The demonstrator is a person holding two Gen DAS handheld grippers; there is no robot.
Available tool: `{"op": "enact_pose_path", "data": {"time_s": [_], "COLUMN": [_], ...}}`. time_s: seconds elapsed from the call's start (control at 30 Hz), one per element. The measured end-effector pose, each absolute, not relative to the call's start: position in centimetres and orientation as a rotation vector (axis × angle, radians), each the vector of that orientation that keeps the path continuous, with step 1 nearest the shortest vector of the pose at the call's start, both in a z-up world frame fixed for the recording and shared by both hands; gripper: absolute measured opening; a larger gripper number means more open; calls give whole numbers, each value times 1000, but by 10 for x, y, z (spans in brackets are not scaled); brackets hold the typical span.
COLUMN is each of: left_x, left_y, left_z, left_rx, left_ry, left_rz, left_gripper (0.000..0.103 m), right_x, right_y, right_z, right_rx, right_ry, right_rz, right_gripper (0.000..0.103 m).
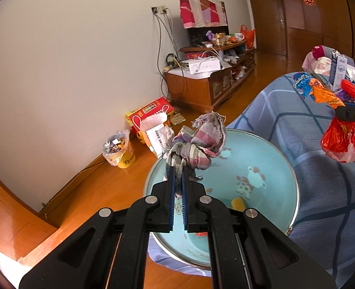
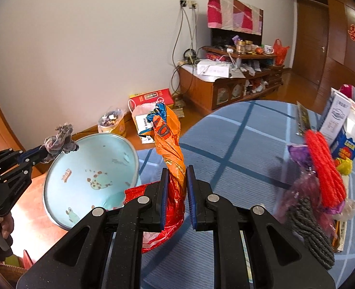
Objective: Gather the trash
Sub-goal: 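Carry the rag with the left tool while the right tool carries the wrapper over the bin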
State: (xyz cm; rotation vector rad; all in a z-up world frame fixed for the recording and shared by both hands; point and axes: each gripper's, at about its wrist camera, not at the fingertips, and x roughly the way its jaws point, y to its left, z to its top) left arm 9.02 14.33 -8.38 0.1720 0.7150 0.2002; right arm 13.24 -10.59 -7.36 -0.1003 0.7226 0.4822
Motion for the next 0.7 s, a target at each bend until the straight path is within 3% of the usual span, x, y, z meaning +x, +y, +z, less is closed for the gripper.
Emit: {"op": "enact_pose_path", "data": {"time_s": [0.7], "left_x": [89], "left_y": [159], "left_z": [-88], "left_rx": [174], "left_ry": [732], "left_rz": [252], "left_gripper": [5], "right_x": [136], "right_y": [-67], "right_z": [-80], "right_rx": [-157], "right_ry": [743], "right_rz": [535], "right_gripper": [15]}}
